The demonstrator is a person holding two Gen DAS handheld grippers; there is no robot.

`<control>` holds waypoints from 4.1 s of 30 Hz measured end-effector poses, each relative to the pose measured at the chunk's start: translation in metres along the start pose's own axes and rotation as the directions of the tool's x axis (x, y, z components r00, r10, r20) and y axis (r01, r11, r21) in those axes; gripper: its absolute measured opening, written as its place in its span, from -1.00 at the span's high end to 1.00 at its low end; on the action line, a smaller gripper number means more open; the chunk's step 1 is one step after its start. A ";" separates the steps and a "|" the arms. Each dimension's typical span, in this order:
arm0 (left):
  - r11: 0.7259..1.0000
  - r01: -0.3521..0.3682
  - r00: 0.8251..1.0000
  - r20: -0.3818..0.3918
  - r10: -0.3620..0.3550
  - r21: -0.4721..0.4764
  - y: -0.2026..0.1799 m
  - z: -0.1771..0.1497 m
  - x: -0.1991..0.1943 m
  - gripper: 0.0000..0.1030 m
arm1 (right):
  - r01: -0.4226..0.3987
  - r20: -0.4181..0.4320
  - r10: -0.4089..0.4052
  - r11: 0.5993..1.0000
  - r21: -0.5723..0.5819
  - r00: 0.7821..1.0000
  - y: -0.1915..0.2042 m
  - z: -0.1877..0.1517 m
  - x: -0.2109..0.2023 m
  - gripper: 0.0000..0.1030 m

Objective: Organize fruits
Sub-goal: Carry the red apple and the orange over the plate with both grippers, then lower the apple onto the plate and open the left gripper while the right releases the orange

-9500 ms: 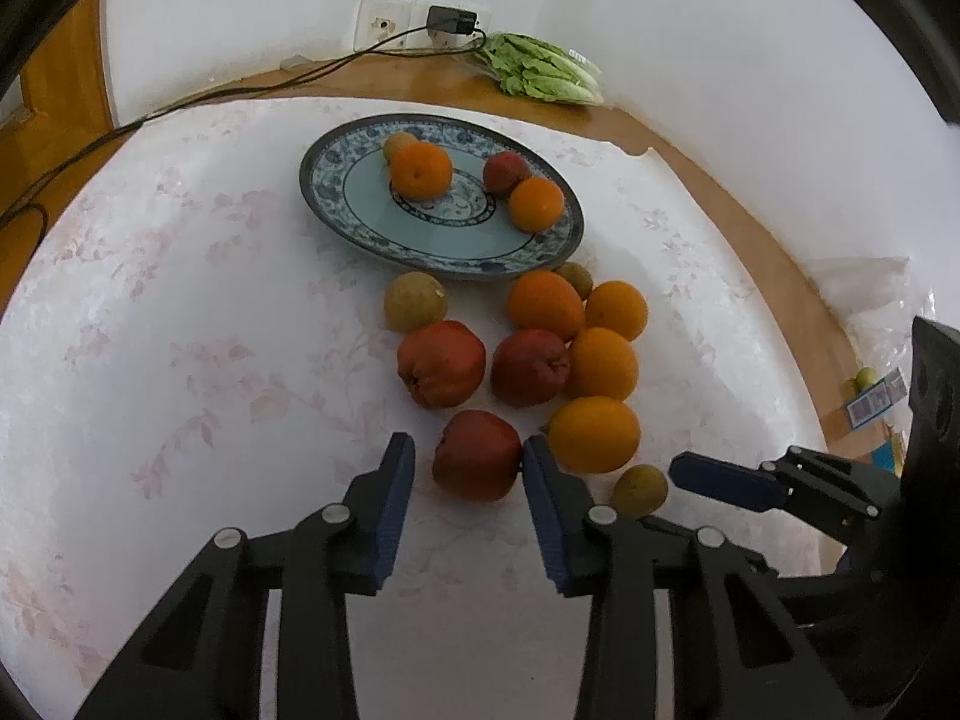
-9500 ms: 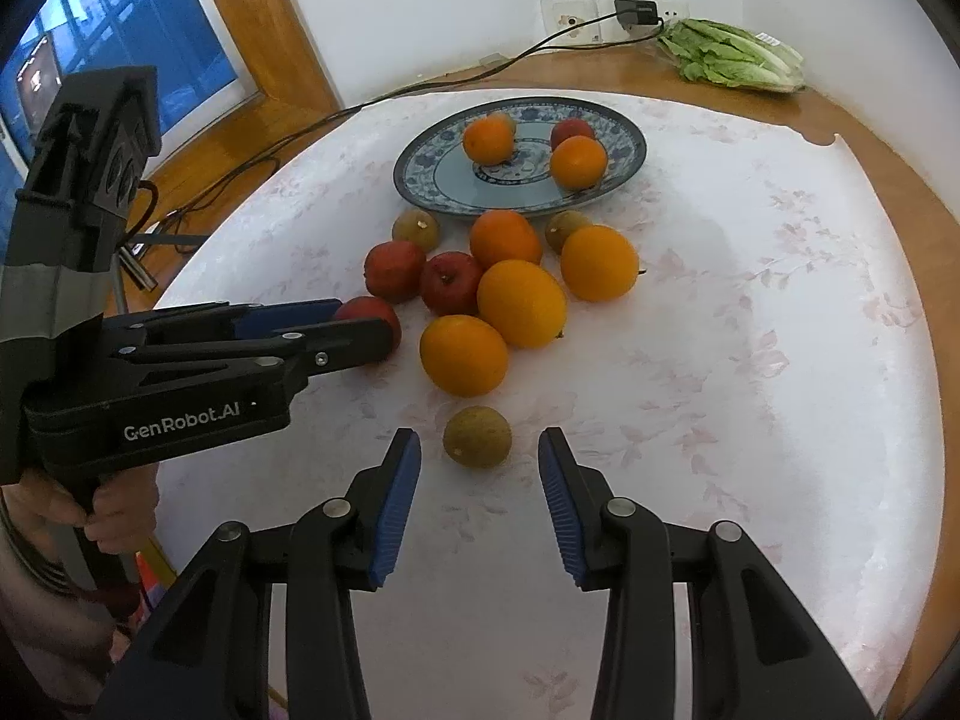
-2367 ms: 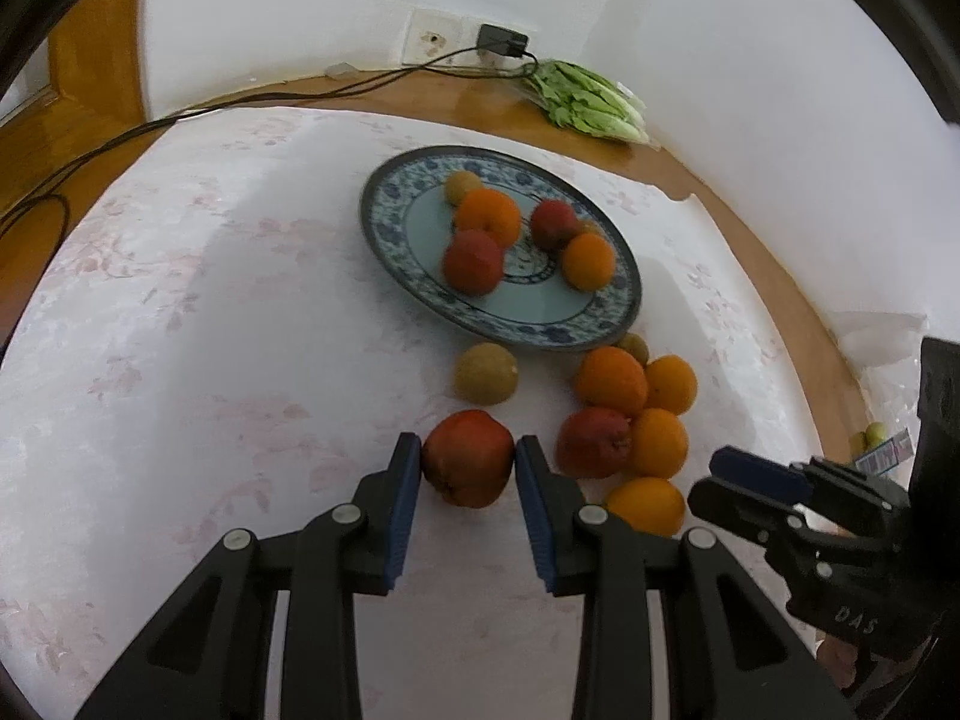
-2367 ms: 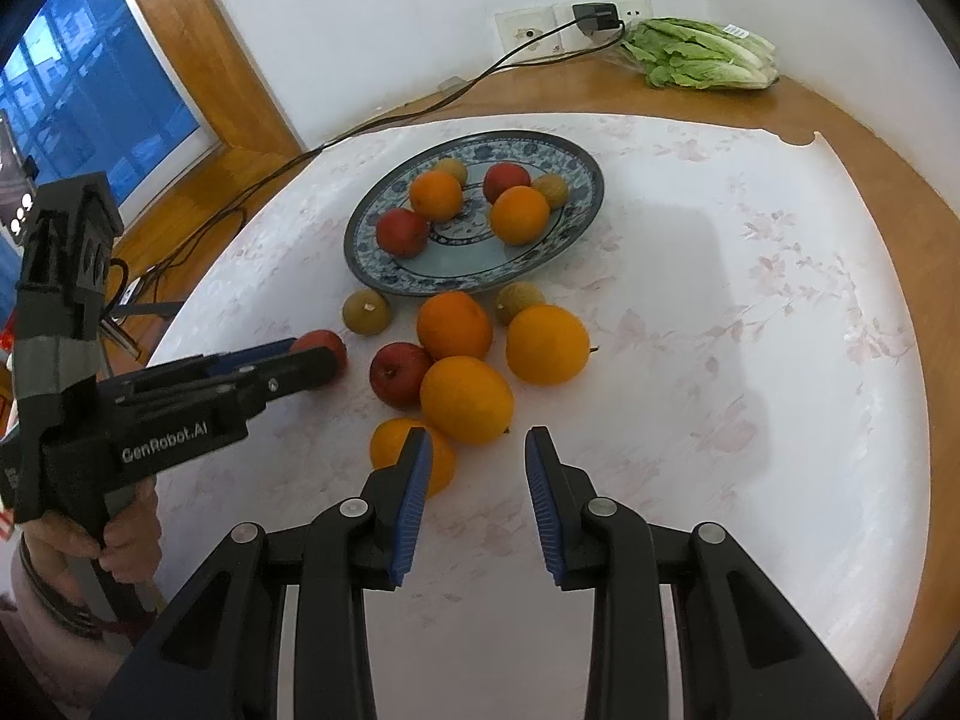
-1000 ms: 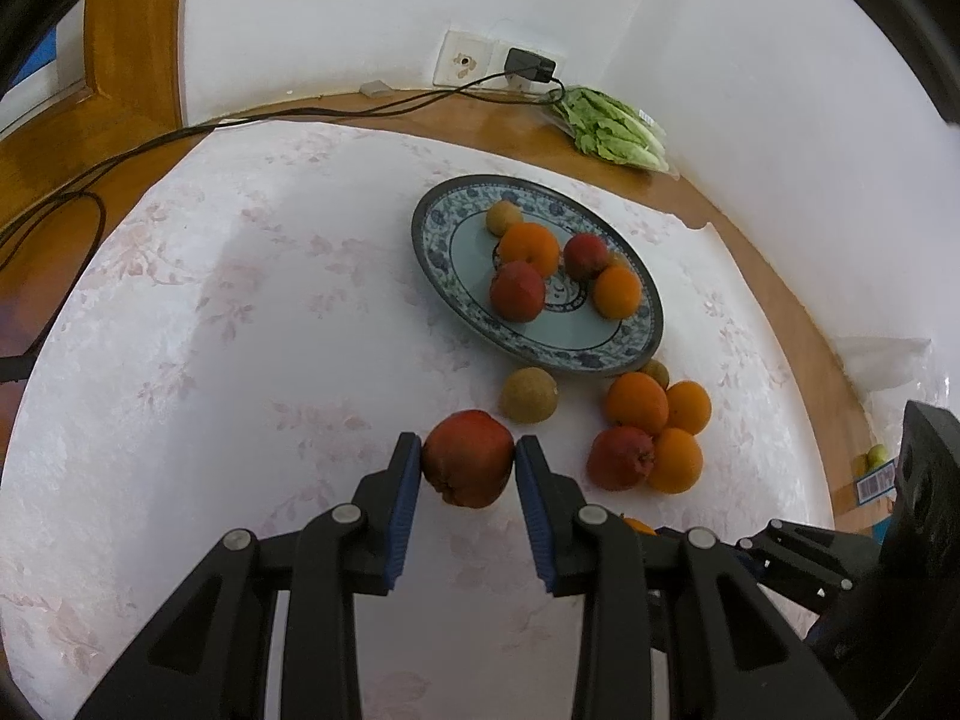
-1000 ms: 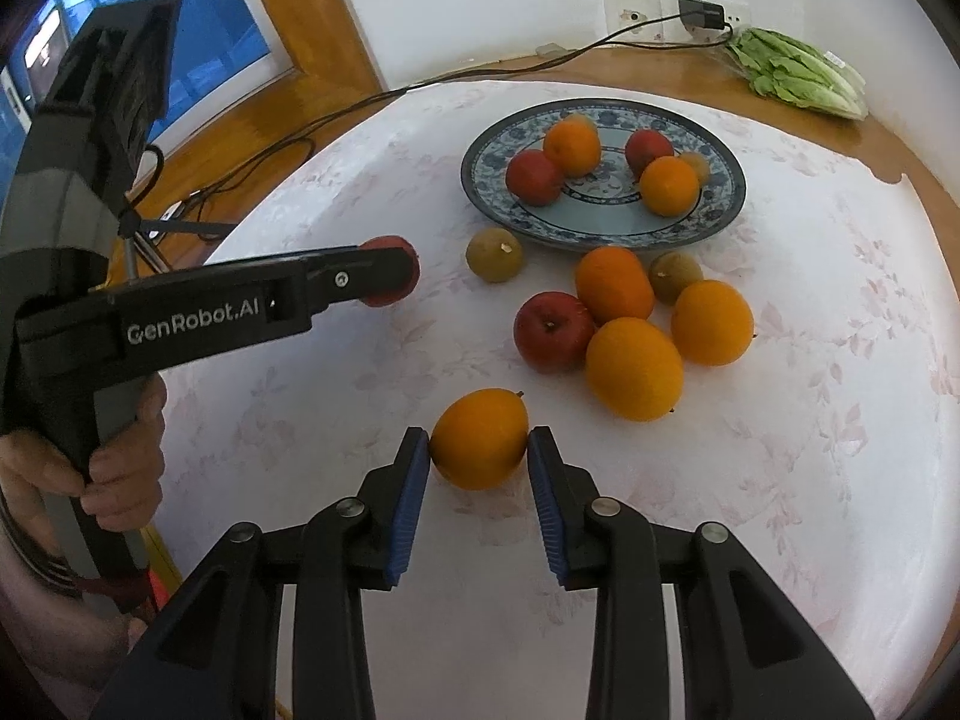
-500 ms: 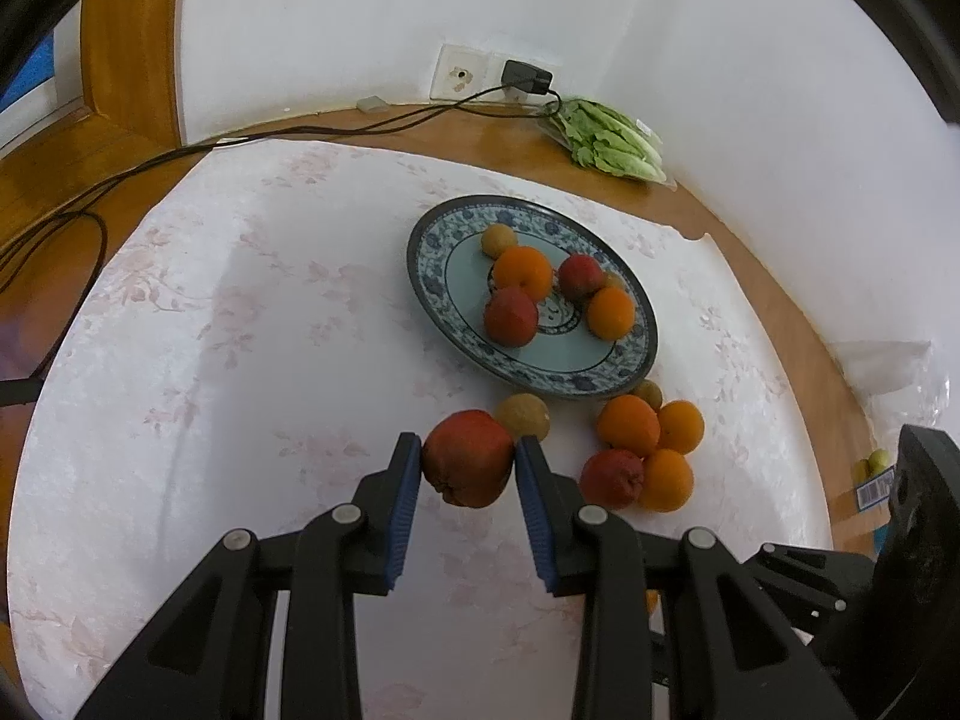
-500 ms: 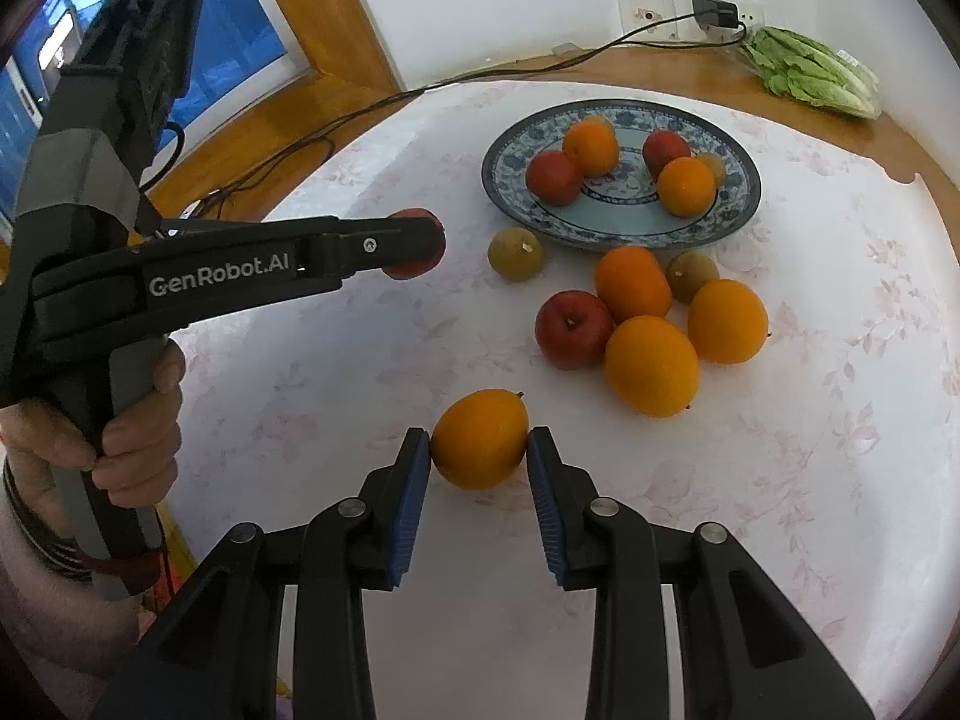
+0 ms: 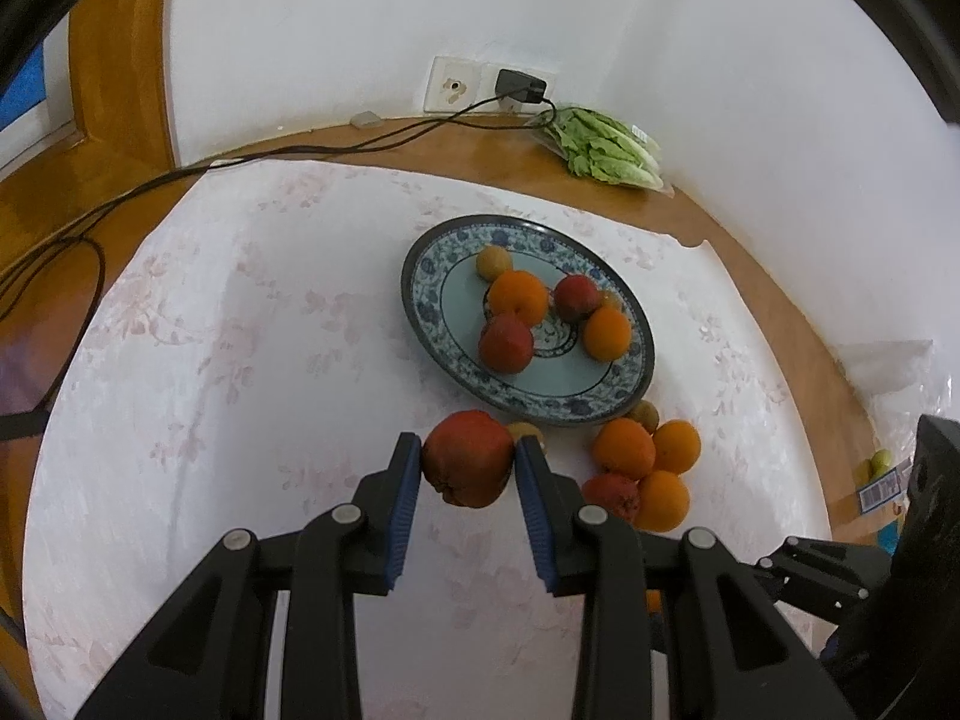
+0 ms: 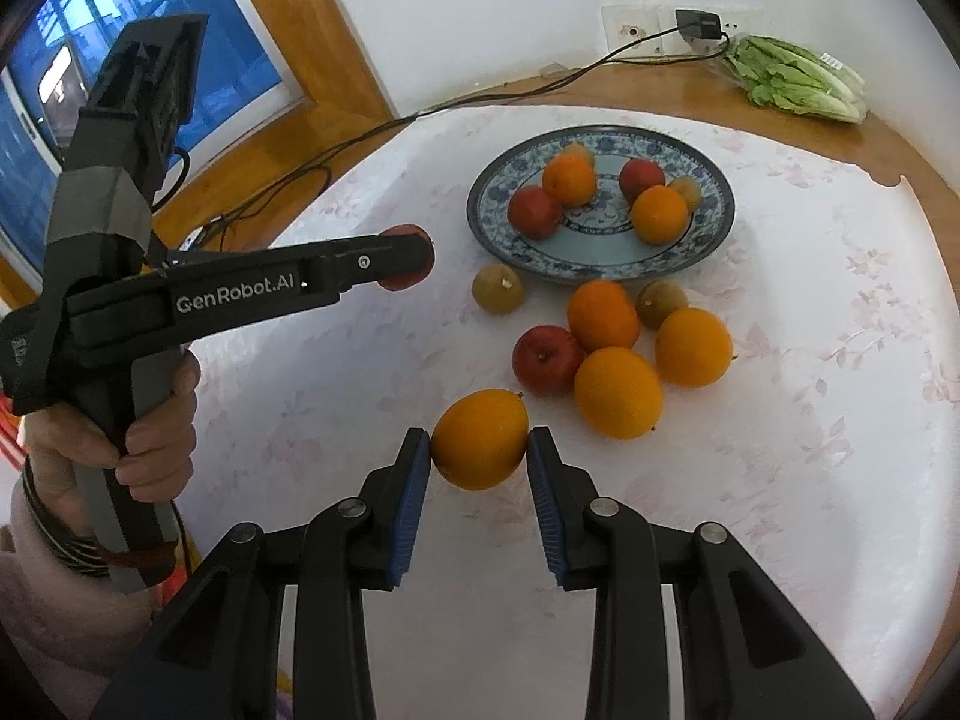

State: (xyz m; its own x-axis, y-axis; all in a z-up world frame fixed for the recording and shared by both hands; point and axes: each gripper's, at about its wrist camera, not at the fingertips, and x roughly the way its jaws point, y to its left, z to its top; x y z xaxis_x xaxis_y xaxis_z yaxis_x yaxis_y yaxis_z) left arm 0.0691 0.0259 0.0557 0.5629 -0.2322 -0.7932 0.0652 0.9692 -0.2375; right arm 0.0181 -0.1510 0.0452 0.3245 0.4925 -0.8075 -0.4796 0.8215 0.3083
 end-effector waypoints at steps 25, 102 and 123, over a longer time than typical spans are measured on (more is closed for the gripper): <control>0.996 0.041 0.998 -0.044 -0.037 0.077 -0.041 0.024 0.034 0.35 | 0.082 0.124 -0.086 0.996 0.040 0.989 -0.040 0.039 -0.034 0.33; 0.993 -0.026 0.997 -0.063 0.034 0.117 -0.024 0.044 0.084 0.35 | 0.170 0.115 -0.171 0.985 0.022 0.979 -0.079 0.075 0.039 0.33; 0.997 -0.001 0.999 -0.037 0.003 0.080 -0.021 0.033 0.044 0.20 | 0.133 0.169 -0.147 0.987 0.092 0.975 -0.079 0.063 0.004 0.24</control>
State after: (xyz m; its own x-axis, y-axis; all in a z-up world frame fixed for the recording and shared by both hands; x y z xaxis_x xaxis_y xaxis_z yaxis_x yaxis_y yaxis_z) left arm 0.1200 -0.0018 0.0443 0.5324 -0.2317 -0.8141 0.1306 0.9728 -0.1914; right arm 0.1085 -0.1962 0.0490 0.5243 0.4076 -0.7477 -0.3550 0.9027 0.2432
